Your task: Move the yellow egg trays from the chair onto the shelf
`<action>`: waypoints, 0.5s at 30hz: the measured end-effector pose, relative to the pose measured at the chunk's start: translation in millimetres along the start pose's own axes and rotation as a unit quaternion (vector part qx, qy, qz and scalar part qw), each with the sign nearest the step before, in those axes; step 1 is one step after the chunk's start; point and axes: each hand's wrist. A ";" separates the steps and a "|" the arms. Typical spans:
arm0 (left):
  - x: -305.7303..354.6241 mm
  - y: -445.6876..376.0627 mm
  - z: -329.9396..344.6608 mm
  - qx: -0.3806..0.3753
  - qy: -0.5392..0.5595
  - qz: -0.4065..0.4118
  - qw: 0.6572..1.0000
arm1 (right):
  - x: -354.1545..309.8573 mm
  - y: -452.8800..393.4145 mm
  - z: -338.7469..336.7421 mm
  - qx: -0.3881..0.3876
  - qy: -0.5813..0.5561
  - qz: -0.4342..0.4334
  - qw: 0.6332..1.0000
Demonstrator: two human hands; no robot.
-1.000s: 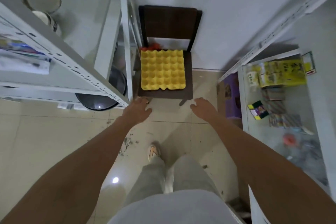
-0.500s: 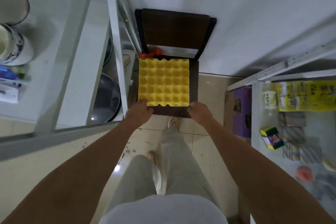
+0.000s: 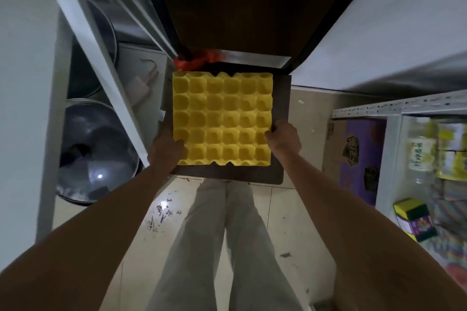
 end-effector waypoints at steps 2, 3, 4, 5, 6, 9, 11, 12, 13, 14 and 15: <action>-2.5 -12.8 6.8 0.021 -0.019 -0.021 0.999 | 3.3 -12.0 13.5 0.020 0.018 -0.005 1.000; -2.3 -15.9 7.8 0.039 -0.033 -0.029 0.998 | 4.6 -13.8 17.7 0.032 0.029 -0.007 0.999; -1.9 -17.5 8.5 0.059 -0.046 -0.033 0.997 | 5.8 -14.3 21.5 0.044 0.039 -0.011 0.998; -1.0 -18.5 9.3 0.079 -0.059 -0.033 0.995 | 8.0 -15.1 24.5 0.058 0.052 -0.022 0.997; -0.1 -18.9 9.7 0.096 -0.074 -0.032 0.992 | 9.6 -15.1 26.4 0.068 0.069 -0.039 0.995; 4.2 -17.0 9.1 0.117 -0.097 -0.041 0.987 | 12.3 -13.8 24.0 0.083 0.117 -0.072 0.987; 3.7 -14.3 9.5 0.120 -0.099 -0.041 0.987 | 12.6 -11.8 20.2 0.082 0.137 -0.081 0.984; 3.2 -12.7 9.0 0.125 -0.096 -0.039 0.987 | 12.3 -9.8 18.2 0.081 0.144 -0.087 0.982; 2.8 -10.9 7.5 0.133 -0.092 -0.037 0.986 | 11.7 -7.1 15.9 0.081 0.148 -0.091 0.981; 2.5 -9.3 4.8 0.141 -0.091 -0.036 0.985 | 10.5 -4.2 13.5 0.082 0.149 -0.095 0.981; 2.5 -7.9 1.7 0.146 -0.091 -0.038 0.984 | 9.2 -0.9 11.1 0.081 0.147 -0.098 0.981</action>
Point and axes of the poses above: each hand's wrist, its own y-axis away from the middle knuckle, its own z-axis out of the palm, x = y × z, and after that the axes turned 12 degrees about -y, right-handed
